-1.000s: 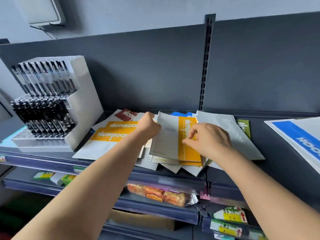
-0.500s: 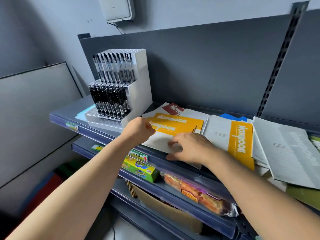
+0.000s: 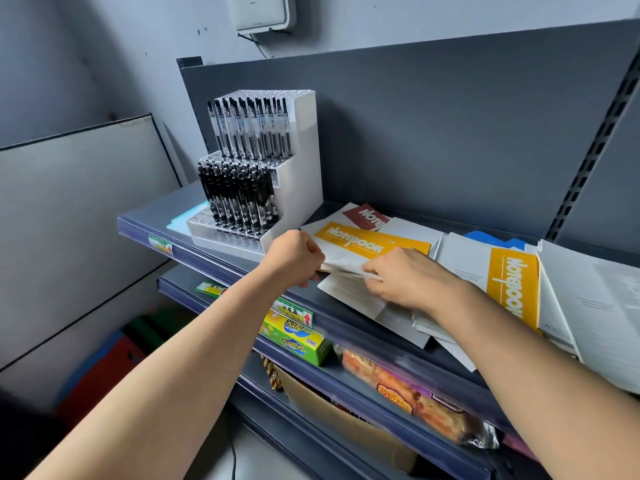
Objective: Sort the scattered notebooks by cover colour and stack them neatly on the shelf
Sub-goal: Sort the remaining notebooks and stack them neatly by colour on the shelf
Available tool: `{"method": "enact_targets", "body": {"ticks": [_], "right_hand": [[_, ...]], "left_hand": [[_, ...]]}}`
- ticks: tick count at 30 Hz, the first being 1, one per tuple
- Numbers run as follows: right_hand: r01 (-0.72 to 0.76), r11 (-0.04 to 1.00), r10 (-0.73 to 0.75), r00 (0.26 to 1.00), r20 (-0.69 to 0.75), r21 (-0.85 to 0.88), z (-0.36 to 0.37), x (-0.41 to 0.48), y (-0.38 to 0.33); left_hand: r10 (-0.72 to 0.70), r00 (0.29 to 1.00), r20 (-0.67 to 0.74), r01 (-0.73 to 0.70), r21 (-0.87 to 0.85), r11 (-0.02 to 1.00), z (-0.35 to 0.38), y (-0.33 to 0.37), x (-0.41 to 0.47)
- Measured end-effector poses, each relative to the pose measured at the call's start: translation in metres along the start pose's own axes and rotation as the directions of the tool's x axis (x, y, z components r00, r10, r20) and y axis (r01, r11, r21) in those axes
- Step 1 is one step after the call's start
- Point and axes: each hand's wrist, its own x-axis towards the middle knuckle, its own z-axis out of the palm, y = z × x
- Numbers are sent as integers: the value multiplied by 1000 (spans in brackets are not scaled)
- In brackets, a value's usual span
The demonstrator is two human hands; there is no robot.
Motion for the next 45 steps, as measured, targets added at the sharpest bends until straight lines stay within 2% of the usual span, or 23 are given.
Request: {"method": "enact_targets", "body": {"ticks": [3,5,7,9,10,11,13,15,16,18,20,23,25,26,27,29,30,32,35,37,39,42,45], "right_hand": [[-87,992,96,991,-96,96,3,4,6],[-109,988,125,981,-150,107,5,3,7],[-80,987,102,981,-162,137,6,0,4],[-14,985,38,990,-136,173,7,-4,1],[6,979,16,994,-110,202,7,-7,2],[10,967,12,996,-86,253,7,-10,4],[-18,923,63,993,-105,385,7,-18,12],[-81,913,178,961,-213,400,8,-25,25],[-131,917,238,938,-253,378,8,-29,32],[-240,900,355,887,-294,363,8,-36,42],[-318,863,456,824,-337,392,9,-44,55],[-407,781,598,706,-379,474,6,-65,77],[-514,741,667,636,-387,432,3,-86,95],[-562,733,679,630,-376,383,2,-96,105],[-589,733,680,651,-337,340,3,-106,114],[-564,765,628,760,-167,310,6,-119,124],[-538,783,583,810,-65,311,8,-125,125],[-505,815,516,856,42,284,13,-131,121],[-499,837,510,860,14,223,13,-132,121],[-500,837,507,861,28,220,12,-131,120],[-497,832,505,863,35,246,13,-132,120],[-494,826,504,863,37,270,12,-133,119],[-489,843,508,861,-33,227,9,-129,110]], "left_hand": [[-41,999,-32,36,-121,992,3,6,0],[-107,994,-37,91,-293,952,6,10,2],[-186,979,85,203,-503,840,11,14,4],[-196,953,230,300,-655,693,19,17,5],[-213,951,223,308,-693,652,24,18,6],[-252,956,153,285,-701,654,28,19,6],[-277,952,-129,160,-561,812,28,21,11],[-149,919,-366,12,-351,936,20,35,10],[-78,899,-430,-55,-289,956,15,44,7],[13,885,-466,-153,-265,952,12,63,6],[43,916,-399,-189,-335,923,19,79,9],[39,992,-118,-88,-450,888,48,97,13],[81,996,31,-62,-399,915,75,103,11],[111,992,64,-85,-318,944,88,105,11],[145,986,81,-128,-185,974,100,107,9],[167,980,109,-180,128,975,113,109,7],[164,976,141,-193,227,955,117,111,5],[151,966,208,-207,286,935,119,116,4],[113,958,262,-159,163,974,118,126,-3],[22,953,302,-7,-49,999,113,128,-5],[-43,915,400,149,-237,960,109,127,-5],[-31,887,462,163,-248,955,110,122,-8],[22,914,405,69,-207,976,116,122,-13]]}}
